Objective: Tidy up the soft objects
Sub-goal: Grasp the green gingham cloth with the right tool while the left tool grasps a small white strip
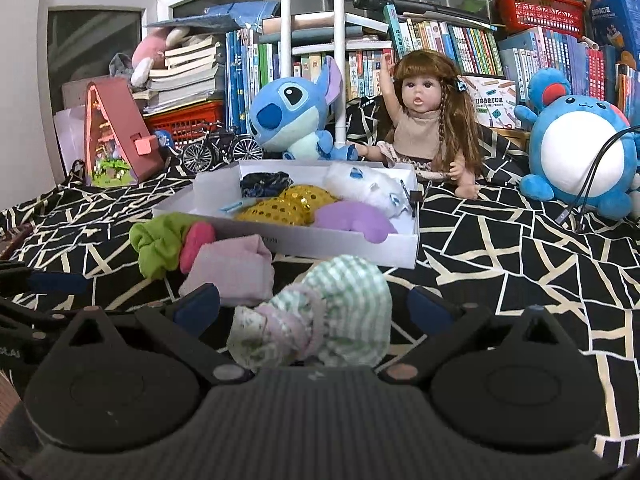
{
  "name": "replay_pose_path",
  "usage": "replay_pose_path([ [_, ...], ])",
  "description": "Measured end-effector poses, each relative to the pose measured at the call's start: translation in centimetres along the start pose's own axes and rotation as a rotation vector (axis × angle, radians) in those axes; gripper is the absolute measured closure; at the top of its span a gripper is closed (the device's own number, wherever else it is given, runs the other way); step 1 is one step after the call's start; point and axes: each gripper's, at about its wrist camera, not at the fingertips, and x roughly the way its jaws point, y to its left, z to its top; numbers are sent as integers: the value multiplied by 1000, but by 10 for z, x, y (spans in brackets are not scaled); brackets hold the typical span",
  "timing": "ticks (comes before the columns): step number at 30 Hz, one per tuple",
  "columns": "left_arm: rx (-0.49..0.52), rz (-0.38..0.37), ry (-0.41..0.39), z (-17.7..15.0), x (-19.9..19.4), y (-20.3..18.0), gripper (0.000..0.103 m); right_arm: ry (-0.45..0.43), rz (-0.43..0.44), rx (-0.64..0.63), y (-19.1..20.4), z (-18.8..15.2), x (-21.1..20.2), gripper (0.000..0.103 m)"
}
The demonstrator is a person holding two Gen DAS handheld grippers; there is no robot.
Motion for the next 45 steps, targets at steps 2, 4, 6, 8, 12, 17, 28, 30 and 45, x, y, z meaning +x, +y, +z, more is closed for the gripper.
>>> replay_pose_path([
  [2,-7,1,8,-3,0,0,14,4,-5,-2,1,-3,1,0],
  [4,-16,4,13,-6,1,0,14,7,-10,-4,2,-5,2,0],
  [6,-21,9,13,-8,1,0,14,11,-12,-5,2,-8,3,0],
  [8,-19,15,11,-10,1,0,14,15,-13,-4,2,-10,4,0],
  [12,-14,22,1,-10,0,0,14,22,-16,6,2,-12,7,0],
  [17,-20,16,4,-11,1,-1,18,29,-19,18,1,-15,10,0],
  [28,-17,-6,14,-14,0,-5,39,33,-20,16,3,-16,12,0],
  [30,-17,-8,14,-14,0,-6,43,32,-20,13,3,-16,12,0],
  [45,-3,-20,18,-15,-3,-9,63,30,-23,5,4,-16,11,0],
])
